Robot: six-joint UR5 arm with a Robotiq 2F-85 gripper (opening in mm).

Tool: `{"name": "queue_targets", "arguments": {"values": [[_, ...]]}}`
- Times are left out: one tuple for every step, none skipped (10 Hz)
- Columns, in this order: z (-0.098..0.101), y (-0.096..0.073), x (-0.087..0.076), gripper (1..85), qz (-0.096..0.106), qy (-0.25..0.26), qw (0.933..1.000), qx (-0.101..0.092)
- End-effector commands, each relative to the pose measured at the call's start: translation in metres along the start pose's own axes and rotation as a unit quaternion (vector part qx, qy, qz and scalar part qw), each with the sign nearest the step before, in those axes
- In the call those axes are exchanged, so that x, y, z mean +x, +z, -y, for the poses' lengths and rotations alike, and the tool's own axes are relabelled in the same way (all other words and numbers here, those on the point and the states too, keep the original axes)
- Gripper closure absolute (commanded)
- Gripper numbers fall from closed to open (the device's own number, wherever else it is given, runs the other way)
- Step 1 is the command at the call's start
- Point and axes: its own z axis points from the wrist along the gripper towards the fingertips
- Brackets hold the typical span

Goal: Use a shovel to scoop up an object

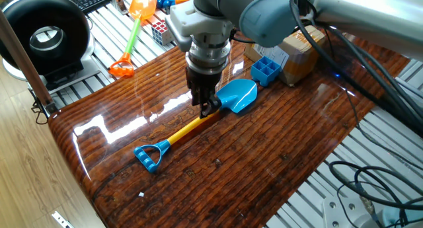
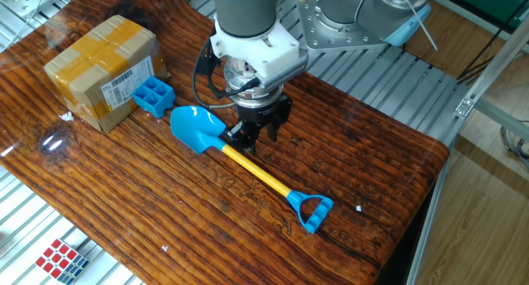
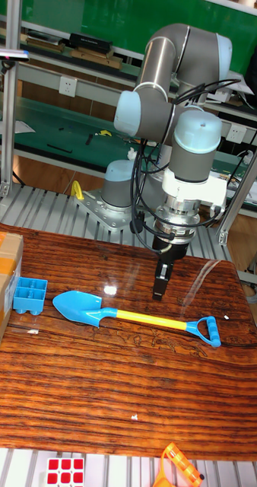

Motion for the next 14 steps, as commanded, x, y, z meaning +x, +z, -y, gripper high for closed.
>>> {"name": "queue_targets", "arguments": {"values": [[-0.001,-0.001,0.002,29.0,-0.003,0.028,0.9996,-0.003],[0.007,-0.002,0.007,25.7,-0.013,0.025,0.9995,0.013],[0.011,-0.002,0.008,22.7,-0.013,0.018,0.9995,0.021],[0.011,-0.002,0.01,22.3,-0.018,0.01,0.9996,0.02],[0.011,-0.002,0.011,20.7,-0.02,-0.004,0.9996,0.02],[0.013,0.005,0.003,20.0,-0.012,-0.014,0.9996,0.024],[0.013,0.015,-0.008,20.0,-0.001,-0.021,0.9994,0.027],[0.015,0.024,-0.016,20.0,0.007,-0.026,0.9992,0.03],[0.019,0.032,-0.019,20.0,0.009,-0.036,0.9987,0.034],[0.021,0.038,-0.022,20.0,0.014,-0.04,0.9986,0.033],[0.023,0.043,-0.022,20.0,0.014,-0.042,0.9984,0.036],[0.024,0.047,-0.022,20.3,0.014,-0.044,0.9982,0.037],[0.025,0.052,-0.019,20.3,0.012,-0.047,0.9981,0.039],[0.024,0.057,-0.015,20.7,0.009,-0.05,0.9979,0.039]]}}
